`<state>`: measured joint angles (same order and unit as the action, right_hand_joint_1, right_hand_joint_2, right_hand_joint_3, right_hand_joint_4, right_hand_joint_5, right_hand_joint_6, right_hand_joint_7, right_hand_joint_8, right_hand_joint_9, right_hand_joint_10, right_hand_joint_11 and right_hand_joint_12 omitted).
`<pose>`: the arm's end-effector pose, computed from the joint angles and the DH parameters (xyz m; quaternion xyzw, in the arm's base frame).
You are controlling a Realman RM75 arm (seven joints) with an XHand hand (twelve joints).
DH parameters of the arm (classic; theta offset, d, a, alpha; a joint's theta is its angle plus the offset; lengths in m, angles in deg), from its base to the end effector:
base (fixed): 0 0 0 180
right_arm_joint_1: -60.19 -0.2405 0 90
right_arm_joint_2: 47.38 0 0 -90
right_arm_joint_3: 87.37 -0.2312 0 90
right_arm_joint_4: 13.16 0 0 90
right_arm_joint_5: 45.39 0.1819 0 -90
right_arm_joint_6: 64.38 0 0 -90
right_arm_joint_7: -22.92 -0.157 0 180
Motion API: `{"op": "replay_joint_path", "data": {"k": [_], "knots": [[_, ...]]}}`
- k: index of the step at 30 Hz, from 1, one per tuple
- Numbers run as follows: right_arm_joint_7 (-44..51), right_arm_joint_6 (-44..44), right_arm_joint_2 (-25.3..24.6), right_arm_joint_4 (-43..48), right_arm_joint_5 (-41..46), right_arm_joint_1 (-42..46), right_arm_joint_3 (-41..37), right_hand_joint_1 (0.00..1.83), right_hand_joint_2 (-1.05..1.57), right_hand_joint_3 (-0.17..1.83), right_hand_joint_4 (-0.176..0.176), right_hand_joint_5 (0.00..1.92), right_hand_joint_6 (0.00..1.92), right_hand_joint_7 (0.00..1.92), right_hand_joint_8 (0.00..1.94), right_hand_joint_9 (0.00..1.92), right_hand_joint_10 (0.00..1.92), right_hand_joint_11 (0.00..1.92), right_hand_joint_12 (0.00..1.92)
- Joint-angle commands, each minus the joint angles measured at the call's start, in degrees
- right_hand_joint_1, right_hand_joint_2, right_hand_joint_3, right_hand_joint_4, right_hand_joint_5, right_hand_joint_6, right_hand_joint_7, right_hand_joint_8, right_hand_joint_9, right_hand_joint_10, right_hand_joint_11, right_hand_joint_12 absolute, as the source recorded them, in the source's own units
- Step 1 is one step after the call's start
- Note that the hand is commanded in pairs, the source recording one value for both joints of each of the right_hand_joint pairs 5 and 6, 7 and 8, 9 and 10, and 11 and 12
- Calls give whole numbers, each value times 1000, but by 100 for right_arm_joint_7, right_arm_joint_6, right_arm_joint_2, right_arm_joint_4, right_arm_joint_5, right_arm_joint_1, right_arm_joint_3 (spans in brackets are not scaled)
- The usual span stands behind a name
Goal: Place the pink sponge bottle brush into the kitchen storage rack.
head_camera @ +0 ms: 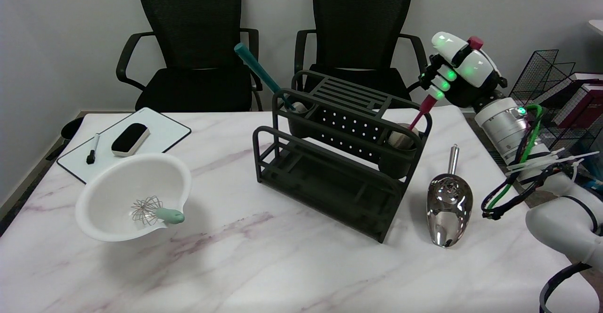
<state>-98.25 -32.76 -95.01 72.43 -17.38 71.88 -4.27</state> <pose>-0.1452 -0.2899 0.4206 0.5248 -0.4780 0.6252 0.3245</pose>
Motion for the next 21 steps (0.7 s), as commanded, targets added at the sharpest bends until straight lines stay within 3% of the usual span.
{"op": "replay_joint_path", "data": {"k": [1,7,9,13,16,21], "knots": [[-17,73,42,-151,2,-158,276,920,1571,688,0,1920,1920,1900,1900,1920,1920,1805,1805],[-25,276,41,-211,2,-159,320,831,1571,642,0,1650,1650,1675,1675,1723,1723,1490,1490],[-25,312,41,-224,2,-159,332,814,1571,690,0,1544,1544,1622,1622,1674,1674,1409,1409],[-25,380,41,-248,2,-159,352,872,1334,843,0,1320,1320,1501,1501,1565,1565,1287,1287],[-25,443,41,-275,2,-159,372,1004,996,1073,0,975,975,1311,1311,1342,1342,1119,1119],[-25,593,41,-381,2,-155,392,1084,876,1163,0,660,660,1096,1096,975,975,970,970]]}}
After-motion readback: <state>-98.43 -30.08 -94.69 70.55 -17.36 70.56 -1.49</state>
